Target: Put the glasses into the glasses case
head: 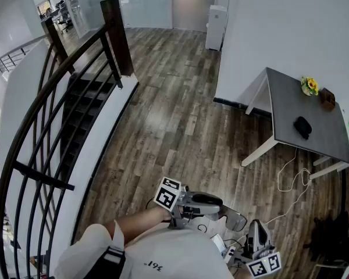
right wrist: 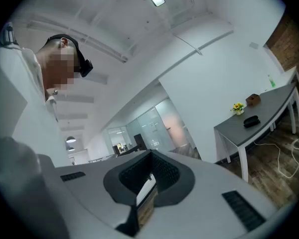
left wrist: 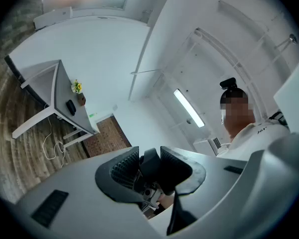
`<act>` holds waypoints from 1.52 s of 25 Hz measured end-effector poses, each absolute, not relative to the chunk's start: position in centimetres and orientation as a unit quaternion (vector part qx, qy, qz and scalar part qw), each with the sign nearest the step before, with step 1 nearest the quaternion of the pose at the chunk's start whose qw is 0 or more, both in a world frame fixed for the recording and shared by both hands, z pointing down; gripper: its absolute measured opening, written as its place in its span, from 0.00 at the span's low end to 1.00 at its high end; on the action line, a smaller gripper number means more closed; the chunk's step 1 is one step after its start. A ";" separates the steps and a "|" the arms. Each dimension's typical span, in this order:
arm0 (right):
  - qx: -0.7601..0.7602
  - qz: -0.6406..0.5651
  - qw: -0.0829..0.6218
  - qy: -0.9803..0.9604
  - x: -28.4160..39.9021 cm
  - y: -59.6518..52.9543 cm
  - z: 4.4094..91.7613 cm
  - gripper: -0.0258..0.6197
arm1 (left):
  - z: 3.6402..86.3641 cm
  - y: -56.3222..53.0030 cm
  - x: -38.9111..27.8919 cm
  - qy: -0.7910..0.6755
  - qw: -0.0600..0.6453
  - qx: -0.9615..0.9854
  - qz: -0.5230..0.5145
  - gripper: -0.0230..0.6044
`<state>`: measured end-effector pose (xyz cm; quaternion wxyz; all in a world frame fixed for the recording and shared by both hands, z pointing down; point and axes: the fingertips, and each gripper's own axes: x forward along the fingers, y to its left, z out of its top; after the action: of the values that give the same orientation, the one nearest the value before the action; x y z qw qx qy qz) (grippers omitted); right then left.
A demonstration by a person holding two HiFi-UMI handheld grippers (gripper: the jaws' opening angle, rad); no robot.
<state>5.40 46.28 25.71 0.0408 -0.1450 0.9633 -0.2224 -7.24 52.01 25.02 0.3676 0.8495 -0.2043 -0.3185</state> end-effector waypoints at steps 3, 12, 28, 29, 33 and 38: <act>-0.151 -0.215 0.033 0.964 5.3 46.1 25.9 0.05 | 25.0 52.1 -7.4 -0.206 0.367 0.849 -0.319 0.26; -0.139 -0.135 -0.028 0.981 3.2 47.0 25.9 0.05 | 24.7 52.8 -8.6 -0.218 0.364 0.845 -0.327 0.26; -0.044 0.182 -0.169 0.968 -1.3 49.8 19.6 0.53 | 21.2 49.3 -10.8 -0.221 0.336 0.867 -0.295 0.26; -0.032 0.197 -0.194 0.960 -1.6 50.1 20.0 0.54 | 21.3 49.2 -10.5 -0.217 0.340 0.869 -0.288 0.26; 0.013 0.215 -0.259 0.942 -2.9 52.2 22.6 0.55 | 22.4 50.3 -9.2 -0.195 0.342 0.882 -0.259 0.26; 0.026 0.203 -0.303 0.931 -3.4 51.6 24.1 0.55 | 21.9 49.3 -8.6 -0.165 0.355 0.886 -0.248 0.26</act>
<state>-3.42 51.58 24.11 -0.3031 0.0257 0.9307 0.2032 -8.59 49.34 21.92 0.3548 0.8863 -0.1645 -0.2482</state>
